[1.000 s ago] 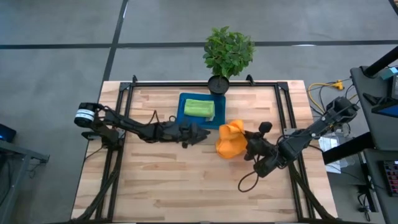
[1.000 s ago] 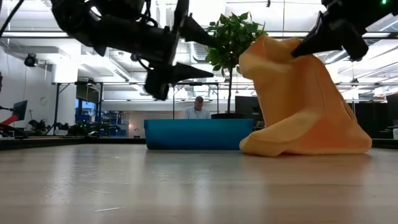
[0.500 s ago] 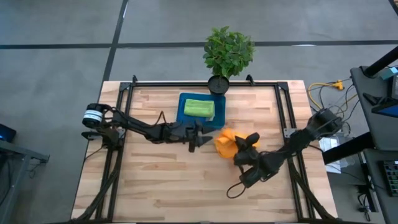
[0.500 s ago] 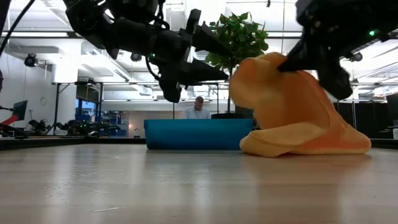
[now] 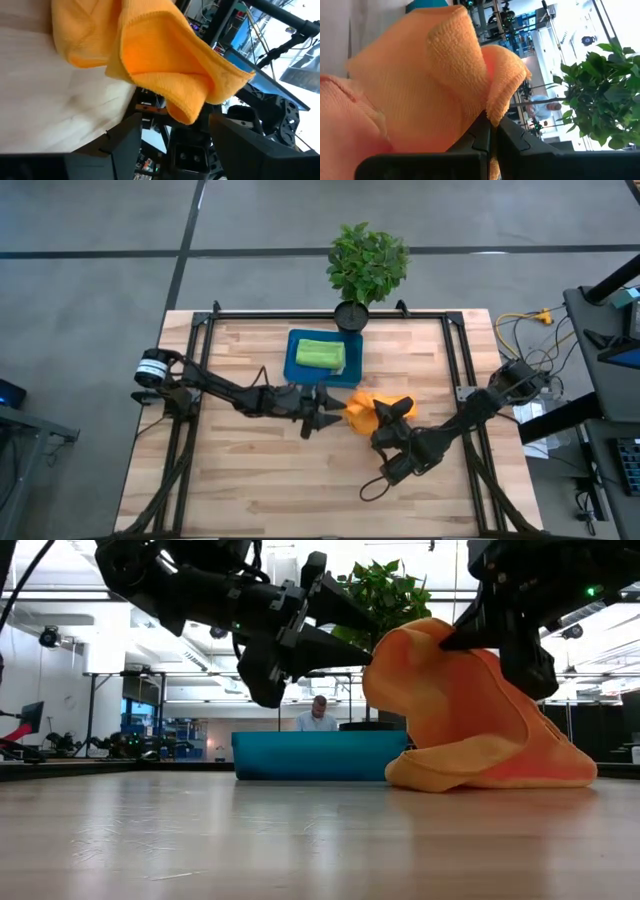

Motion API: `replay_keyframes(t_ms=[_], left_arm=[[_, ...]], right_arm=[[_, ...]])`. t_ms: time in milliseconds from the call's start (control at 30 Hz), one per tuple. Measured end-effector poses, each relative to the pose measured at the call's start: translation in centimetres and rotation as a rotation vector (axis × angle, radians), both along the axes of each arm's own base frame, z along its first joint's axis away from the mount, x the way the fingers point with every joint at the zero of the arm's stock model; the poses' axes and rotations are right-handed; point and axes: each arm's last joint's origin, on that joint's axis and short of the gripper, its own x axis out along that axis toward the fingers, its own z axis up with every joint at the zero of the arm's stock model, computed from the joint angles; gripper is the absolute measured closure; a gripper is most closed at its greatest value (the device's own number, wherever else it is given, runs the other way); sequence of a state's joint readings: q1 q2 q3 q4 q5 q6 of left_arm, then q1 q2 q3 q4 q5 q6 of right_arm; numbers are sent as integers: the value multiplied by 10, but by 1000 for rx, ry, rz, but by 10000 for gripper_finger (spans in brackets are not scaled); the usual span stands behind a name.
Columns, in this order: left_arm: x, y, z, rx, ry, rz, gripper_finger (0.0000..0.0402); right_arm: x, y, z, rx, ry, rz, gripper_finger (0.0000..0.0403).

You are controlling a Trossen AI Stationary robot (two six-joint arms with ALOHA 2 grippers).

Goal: Fold microfiber towels
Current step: Fold the yellow microfiber towel

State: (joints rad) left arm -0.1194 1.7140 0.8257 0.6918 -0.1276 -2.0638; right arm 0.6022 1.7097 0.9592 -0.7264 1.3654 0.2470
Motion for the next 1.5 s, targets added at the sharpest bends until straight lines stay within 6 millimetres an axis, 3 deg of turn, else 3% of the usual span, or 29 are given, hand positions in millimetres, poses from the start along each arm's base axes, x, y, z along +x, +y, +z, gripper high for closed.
replay_keyframes(t_ms=[733,1133,1300,1500], left_arm=[[0,3,-11,-80,59,165,192],[33,0,-14,-94,-5,124,194],[39,-2,-13,-65,-16,77,238],[37,-2,-14,14,-10,55,357]], right_arm=[[2,1,1,4,-4,4,394],[4,3,2,22,-28,5,394],[4,2,1,21,-27,5,394],[3,2,0,21,-25,5,394]])
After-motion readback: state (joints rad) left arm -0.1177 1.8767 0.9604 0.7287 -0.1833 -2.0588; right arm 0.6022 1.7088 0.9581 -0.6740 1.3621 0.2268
